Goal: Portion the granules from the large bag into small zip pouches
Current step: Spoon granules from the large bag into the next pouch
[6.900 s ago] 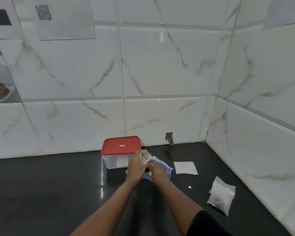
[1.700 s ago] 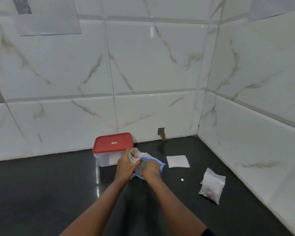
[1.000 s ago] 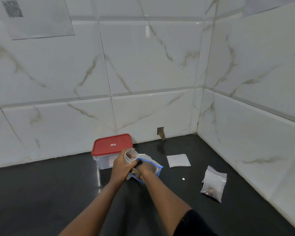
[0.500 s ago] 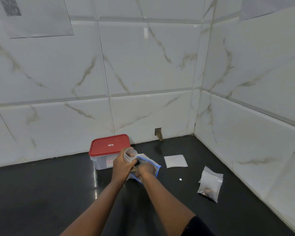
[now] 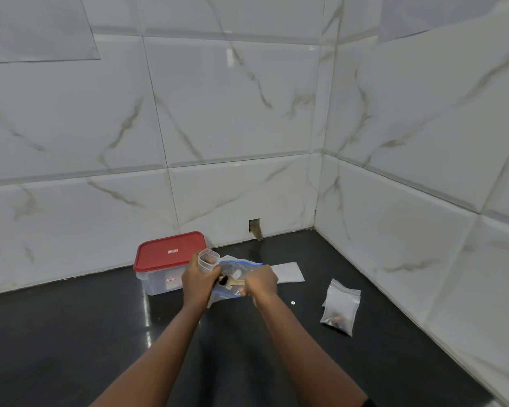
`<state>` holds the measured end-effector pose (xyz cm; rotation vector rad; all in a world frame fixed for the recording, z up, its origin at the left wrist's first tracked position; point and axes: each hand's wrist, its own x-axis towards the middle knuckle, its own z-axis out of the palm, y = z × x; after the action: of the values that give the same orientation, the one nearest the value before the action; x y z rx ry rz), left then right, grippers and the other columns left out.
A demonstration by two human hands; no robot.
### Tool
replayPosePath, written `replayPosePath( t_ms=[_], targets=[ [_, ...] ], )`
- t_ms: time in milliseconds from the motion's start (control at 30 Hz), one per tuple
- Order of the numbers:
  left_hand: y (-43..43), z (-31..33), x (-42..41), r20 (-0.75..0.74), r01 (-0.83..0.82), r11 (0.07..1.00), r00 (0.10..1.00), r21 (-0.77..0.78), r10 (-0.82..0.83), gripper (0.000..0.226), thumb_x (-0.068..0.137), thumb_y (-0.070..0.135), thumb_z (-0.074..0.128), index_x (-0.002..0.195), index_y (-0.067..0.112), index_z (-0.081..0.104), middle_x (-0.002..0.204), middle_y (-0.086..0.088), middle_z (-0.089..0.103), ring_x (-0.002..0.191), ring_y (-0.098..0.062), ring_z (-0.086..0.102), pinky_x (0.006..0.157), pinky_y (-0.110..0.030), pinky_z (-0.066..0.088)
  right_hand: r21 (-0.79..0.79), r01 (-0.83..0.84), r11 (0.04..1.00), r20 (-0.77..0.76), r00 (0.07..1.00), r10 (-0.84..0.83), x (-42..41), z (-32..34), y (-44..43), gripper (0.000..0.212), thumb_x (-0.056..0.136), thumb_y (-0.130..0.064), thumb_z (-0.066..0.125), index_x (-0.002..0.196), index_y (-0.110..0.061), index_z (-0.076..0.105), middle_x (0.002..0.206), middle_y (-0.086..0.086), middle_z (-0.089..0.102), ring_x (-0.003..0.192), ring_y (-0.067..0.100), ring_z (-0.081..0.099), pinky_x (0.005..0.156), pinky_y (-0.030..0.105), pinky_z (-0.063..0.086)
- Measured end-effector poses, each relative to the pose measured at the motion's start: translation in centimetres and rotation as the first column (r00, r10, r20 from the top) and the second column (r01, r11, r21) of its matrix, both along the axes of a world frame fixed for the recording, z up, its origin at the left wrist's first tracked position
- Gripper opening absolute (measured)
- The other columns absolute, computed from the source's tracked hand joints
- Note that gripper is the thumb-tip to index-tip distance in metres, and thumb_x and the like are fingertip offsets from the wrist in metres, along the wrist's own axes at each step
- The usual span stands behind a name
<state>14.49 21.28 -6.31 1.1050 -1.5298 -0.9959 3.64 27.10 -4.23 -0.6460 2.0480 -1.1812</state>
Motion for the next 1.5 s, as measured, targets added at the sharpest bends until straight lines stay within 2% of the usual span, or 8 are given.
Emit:
replayPosePath(
  t_ms=[133,367,600,767,933,1033,1367,1500],
  targets=[
    [-0.2,-0.1,-0.4,0.042,0.014,1.0,0.999,0.012,-0.015,0.037,0.077,0.005,0.069,0.112,0.009,0.058,0.101,-0.008,0.065,0.091,-0.021,0.058,0.072,-0.026,0.041,0.007,0.009,1.0,-0.008,1.0,-0.009,-1.8,0.9,1.2,0.012,0.086,0.005,0.045,0.091,-0.003,0.052,0.09,0.019,0.059,0.049,0.019,0.052,0.033,0.017,0.035],
    [-0.3,-0.1,-0.5,0.063,0.039,0.999,0.997,0.025,-0.041,0.044,0.079,0.01,0.071,0.119,0.009,0.053,0.108,-0.009,0.063,0.099,-0.025,0.059,0.075,-0.027,0.046,0.014,-0.029,0.999,0.021,0.999,0.028,-5.1,2.8,2.5,0.023,0.084,0.007,0.043,0.08,0.007,0.065,0.065,0.017,0.058,0.048,0.018,0.049,0.053,0.025,0.042],
    [0.3,-0.1,-0.2,0.072,0.051,0.998,0.996,0.027,-0.053,0.046,0.076,0.011,0.073,0.116,0.014,0.051,0.105,-0.004,0.06,0.097,-0.022,0.055,0.074,-0.026,0.04,-0.032,-0.069,0.997,0.06,0.996,0.071,-5.9,6.8,4.4,0.03,0.089,0.011,0.035,0.08,0.011,0.063,0.058,0.016,0.052,0.04,0.014,0.045,0.038,0.017,0.038],
    [0.4,-0.4,-0.5,0.141,0.088,0.996,0.986,0.022,-0.09,0.053,0.075,0.009,0.073,0.122,0.012,0.048,0.11,-0.001,0.057,0.104,-0.022,0.054,0.079,-0.026,0.043,-0.069,-0.174,0.982,-0.1,0.981,0.167,-3.4,8.6,4.1,0.029,0.09,0.008,0.037,0.083,0.005,0.065,0.06,0.014,0.054,0.032,0.007,0.044,0.049,0.019,0.037],
    [0.3,-0.7,-0.7,0.157,0.086,0.996,0.984,0.024,-0.089,0.058,0.074,0.009,0.075,0.125,0.011,0.047,0.119,-0.009,0.059,0.108,-0.025,0.055,0.089,-0.034,0.048,0.005,-0.309,0.951,-0.501,0.822,0.27,-0.8,8.3,3.4,0.034,0.089,0.004,0.042,0.106,0.001,0.071,0.102,0.017,0.071,0.077,0.017,0.063,0.087,0.028,0.053],
    [0.1,-0.9,-0.6,0.158,0.077,0.996,0.984,0.038,-0.082,0.061,0.074,0.011,0.076,0.127,0.013,0.046,0.122,-0.009,0.058,0.109,-0.026,0.055,0.092,-0.04,0.051,0.025,-0.301,0.953,-0.602,0.757,0.255,-0.2,7.7,2.9,0.033,0.094,-0.001,0.043,0.114,-0.007,0.068,0.118,0.009,0.066,0.105,0.019,0.063,0.092,0.023,0.048],
    [0.0,-0.9,-0.6,0.108,0.063,0.998,0.992,0.012,-0.064,0.056,0.074,0.006,0.074,0.122,0.016,0.047,0.112,-0.002,0.057,0.103,-0.022,0.054,0.089,-0.037,0.051,0.113,-0.37,0.922,-0.708,0.622,0.336,0.6,6.9,2.6,0.043,0.089,0.006,0.047,0.124,-0.013,0.063,0.122,0.013,0.063,0.106,0.026,0.063,0.097,0.03,0.049],
    [0.1,-0.6,-0.5,0.075,0.051,0.998,0.996,0.02,-0.053,0.047,0.074,0.006,0.072,0.116,0.013,0.051,0.104,-0.003,0.059,0.098,-0.023,0.055,0.077,-0.028,0.046,0.047,-0.261,0.964,-0.682,0.697,0.222,0.0,7.9,3.6,0.036,0.09,0.0,0.043,0.117,-0.008,0.067,0.118,0.014,0.064,0.103,0.028,0.063,0.092,0.031,0.05]
  ],
)
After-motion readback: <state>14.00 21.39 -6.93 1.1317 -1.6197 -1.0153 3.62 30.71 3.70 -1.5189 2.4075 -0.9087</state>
